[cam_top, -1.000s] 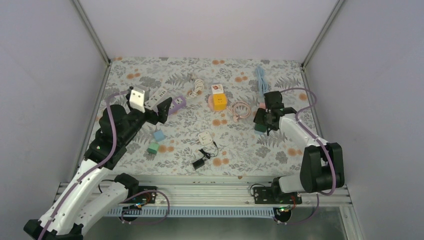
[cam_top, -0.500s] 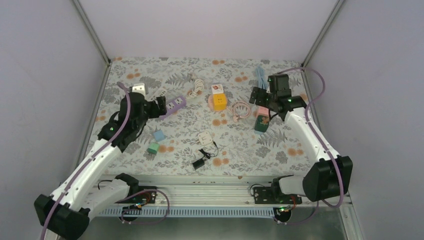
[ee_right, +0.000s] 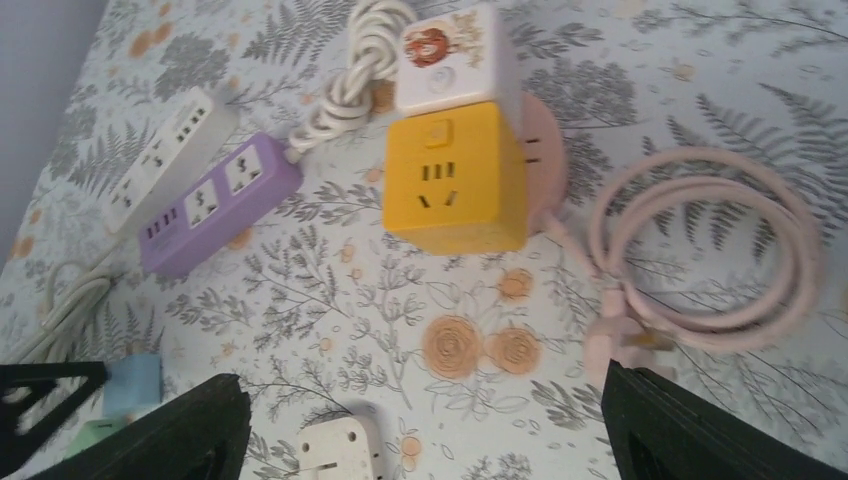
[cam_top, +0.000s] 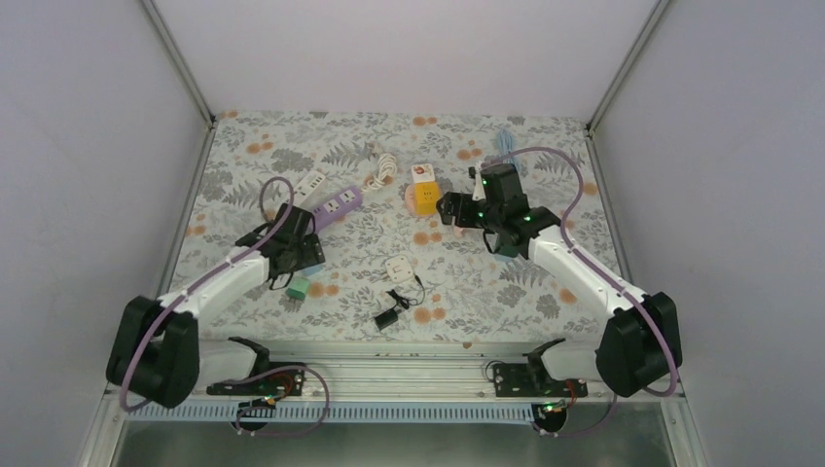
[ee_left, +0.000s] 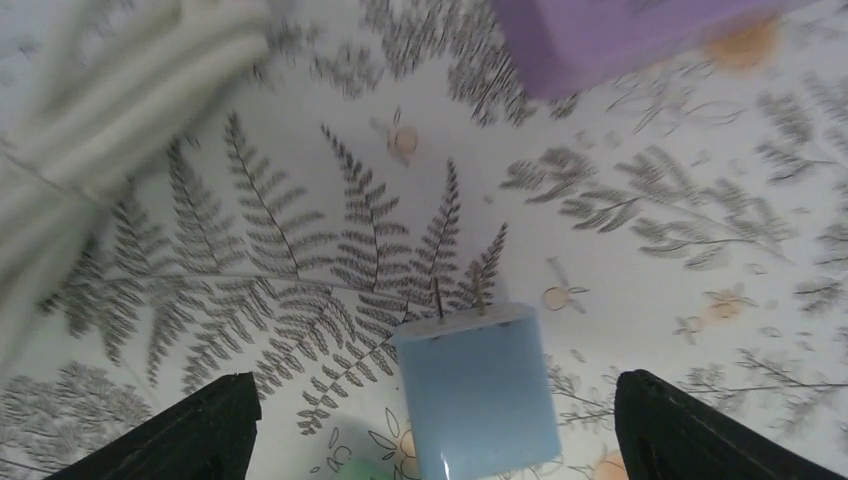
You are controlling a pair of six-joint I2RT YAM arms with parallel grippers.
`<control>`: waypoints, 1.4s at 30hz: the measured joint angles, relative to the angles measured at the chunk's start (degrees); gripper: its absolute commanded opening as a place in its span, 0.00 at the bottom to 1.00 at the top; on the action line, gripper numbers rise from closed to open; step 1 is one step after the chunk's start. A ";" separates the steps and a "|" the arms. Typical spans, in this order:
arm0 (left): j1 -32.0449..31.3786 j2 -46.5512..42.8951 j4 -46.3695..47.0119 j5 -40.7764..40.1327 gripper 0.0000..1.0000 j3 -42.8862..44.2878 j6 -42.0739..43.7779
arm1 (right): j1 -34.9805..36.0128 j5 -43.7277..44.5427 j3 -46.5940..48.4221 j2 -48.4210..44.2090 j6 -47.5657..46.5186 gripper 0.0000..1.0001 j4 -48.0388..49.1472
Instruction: Insert the plug
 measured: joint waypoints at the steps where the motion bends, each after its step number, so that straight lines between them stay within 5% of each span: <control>1: 0.07 1.46 0.87 0.35 0.80 -0.52 -0.24 | 0.44 -0.52 -0.02 0.33 0.09 0.87 0.83; 17: 0.20 11.74 5.70 1.75 0.59 -2.23 -1.05 | 2.82 -3.43 -1.68 2.56 0.72 0.85 5.68; 22: 0.20 13.81 6.01 0.72 0.37 -0.70 1.14 | 2.93 -3.52 -1.68 2.62 0.81 0.85 6.05; 31: -1.31 12.11 8.52 1.68 0.35 -0.57 6.01 | 3.30 -4.42 -1.68 3.61 1.22 0.85 6.97; 36: -9.07 8.61 9.62 3.08 0.36 3.63 11.50 | 3.17 -5.44 0.92 4.70 -0.57 0.85 5.05; 42: -15.91 4.76 22.03 8.46 0.39 9.11 21.11 | 1.97 -14.53 5.38 3.78 -3.87 0.85 4.46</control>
